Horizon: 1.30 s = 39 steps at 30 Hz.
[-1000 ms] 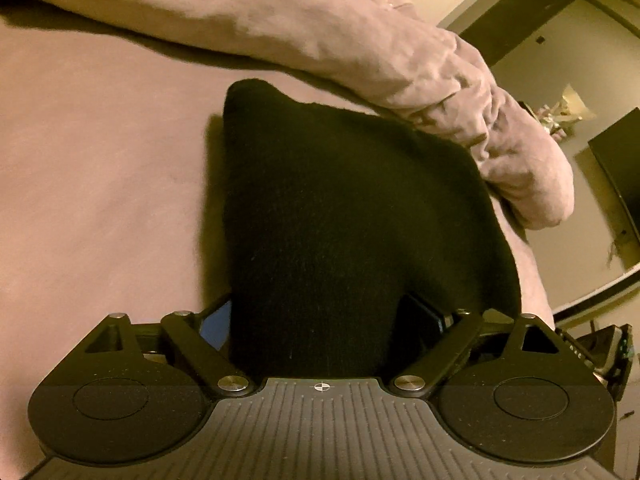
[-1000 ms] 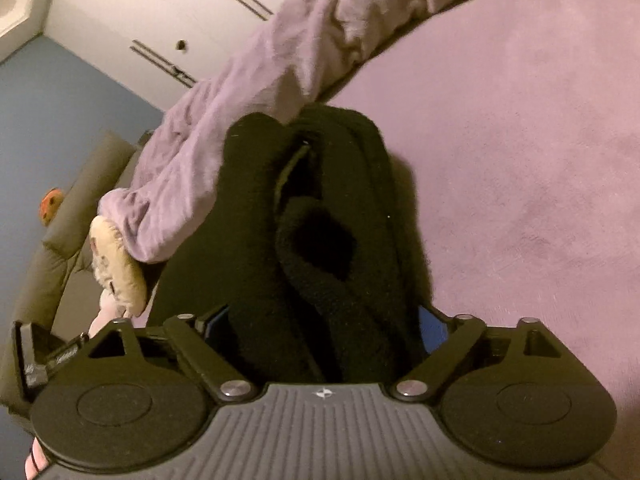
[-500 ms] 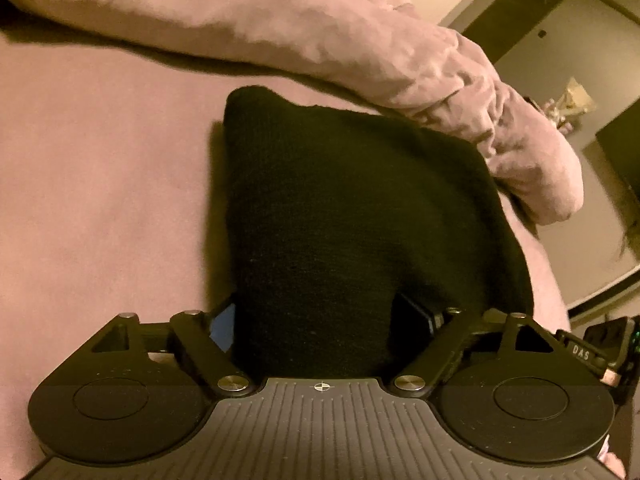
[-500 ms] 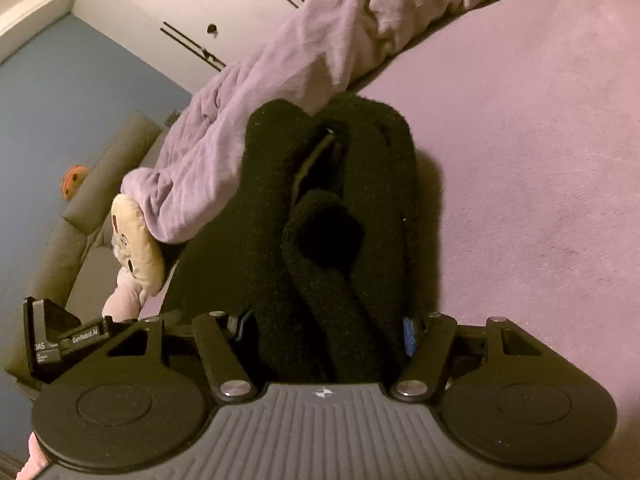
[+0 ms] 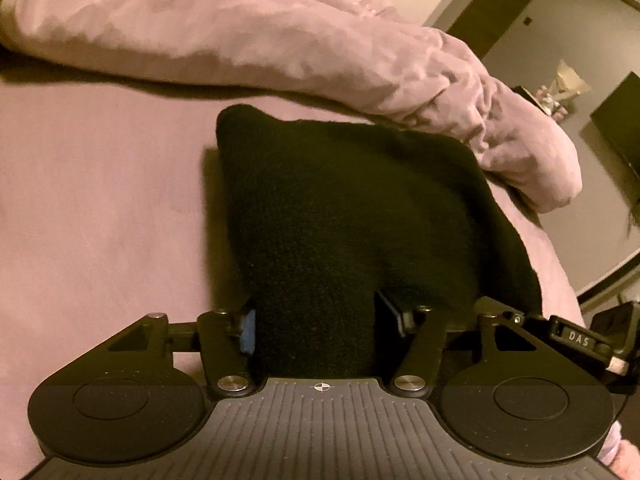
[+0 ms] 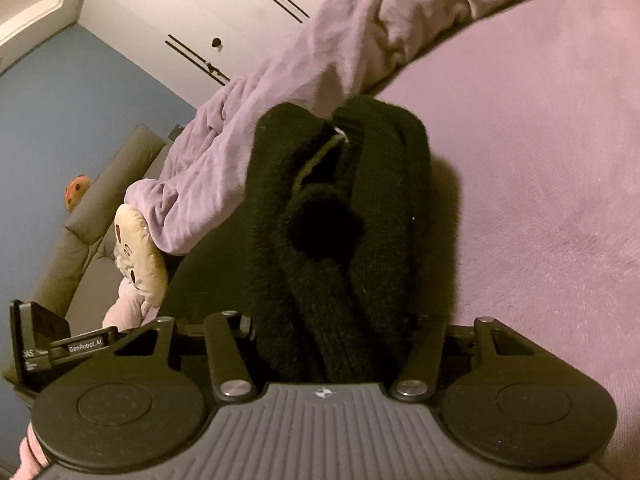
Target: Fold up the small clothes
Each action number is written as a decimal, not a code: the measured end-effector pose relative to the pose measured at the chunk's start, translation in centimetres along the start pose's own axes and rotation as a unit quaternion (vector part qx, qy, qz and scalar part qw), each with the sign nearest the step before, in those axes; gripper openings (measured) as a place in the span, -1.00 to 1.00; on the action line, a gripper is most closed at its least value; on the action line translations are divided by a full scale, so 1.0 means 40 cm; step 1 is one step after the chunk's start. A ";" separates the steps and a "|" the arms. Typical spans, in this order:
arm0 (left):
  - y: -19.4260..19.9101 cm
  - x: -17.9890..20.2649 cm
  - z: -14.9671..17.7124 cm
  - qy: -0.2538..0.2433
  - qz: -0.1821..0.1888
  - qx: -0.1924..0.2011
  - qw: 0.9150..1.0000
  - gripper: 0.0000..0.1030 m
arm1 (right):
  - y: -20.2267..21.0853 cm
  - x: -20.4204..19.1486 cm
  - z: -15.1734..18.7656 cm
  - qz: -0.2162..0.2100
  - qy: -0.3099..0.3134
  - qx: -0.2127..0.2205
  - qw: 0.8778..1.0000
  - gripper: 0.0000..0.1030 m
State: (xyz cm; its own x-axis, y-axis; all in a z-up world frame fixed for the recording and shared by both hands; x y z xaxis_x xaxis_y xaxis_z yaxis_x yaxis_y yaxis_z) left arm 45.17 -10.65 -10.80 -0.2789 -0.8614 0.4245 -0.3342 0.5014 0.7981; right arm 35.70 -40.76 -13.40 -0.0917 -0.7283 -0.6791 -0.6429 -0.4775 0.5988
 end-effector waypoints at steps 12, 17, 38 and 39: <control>0.104 -0.030 -0.024 0.012 0.003 0.030 0.999 -0.05 | 0.055 -0.161 -0.007 0.000 0.038 0.019 0.999 -0.04; 0.181 -0.082 -0.034 0.023 -0.012 0.051 0.998 -0.09 | 0.026 -0.254 -0.002 -0.014 0.060 0.014 0.998 -0.04; 0.304 -0.266 -0.033 0.089 -0.123 0.185 0.971 0.87 | -0.055 -0.463 0.012 0.153 0.158 0.166 0.961 0.70; 0.291 -0.257 -0.045 0.101 -0.121 0.193 0.968 0.87 | -0.079 -0.485 -0.003 0.146 0.159 0.185 0.959 0.78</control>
State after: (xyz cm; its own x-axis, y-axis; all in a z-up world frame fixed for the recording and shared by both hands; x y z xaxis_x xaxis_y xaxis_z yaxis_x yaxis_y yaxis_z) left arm 45.77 3.91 -5.09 0.0186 -0.9358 0.3520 -0.6907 0.2426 0.6813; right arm 39.59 -25.19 -2.08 -0.1106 -0.9453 -0.3069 -0.8559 -0.0664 0.5129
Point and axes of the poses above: each gripper's, at about its wrist camera, not at the fingertips, and y roughly against the way its jaws point, x to its right, z to its underside, the point moved 7 cm from there along -y, roughly the way its jaws point, and after that the axes turned 9 degrees about -x, right-handed, at the moved point
